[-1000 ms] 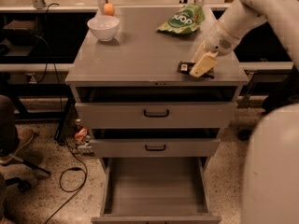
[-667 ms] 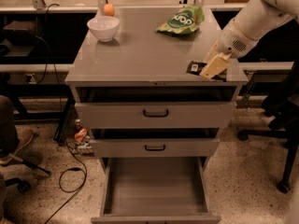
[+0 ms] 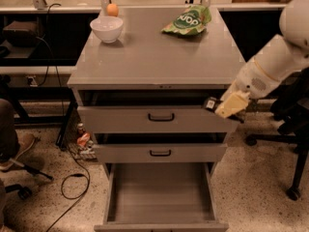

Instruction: Place rxbar chocolate into bottom drawer

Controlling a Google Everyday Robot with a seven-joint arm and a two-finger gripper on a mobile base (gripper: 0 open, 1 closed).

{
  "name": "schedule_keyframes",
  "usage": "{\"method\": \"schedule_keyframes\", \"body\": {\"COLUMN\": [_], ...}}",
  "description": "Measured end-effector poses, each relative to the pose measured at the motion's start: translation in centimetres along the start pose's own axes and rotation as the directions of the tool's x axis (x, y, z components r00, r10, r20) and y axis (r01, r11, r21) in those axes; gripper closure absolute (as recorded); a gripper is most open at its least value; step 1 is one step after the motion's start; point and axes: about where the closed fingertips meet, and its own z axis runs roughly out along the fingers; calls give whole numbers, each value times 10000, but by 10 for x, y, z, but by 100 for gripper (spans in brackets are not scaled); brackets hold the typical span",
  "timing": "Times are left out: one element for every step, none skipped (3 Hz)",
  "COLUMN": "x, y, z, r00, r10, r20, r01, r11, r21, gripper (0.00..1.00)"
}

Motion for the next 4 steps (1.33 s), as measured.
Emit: {"method": "schedule_keyframes", "body": {"x": [56,56,68,93], "y": [19,19,21,26], "z": [64,64,80,127], "r00": [9908,9908,9834,9588], "r10": [1355,1350,1786,2620], "r20": [19,22,310,1101], "r01": [-1344,-1339,-1745,-2486], "r11": [9842,9844,9791,9609], "r21": [-1149,-1145,-1040,-1218], "gripper": [100,100,100,100]}}
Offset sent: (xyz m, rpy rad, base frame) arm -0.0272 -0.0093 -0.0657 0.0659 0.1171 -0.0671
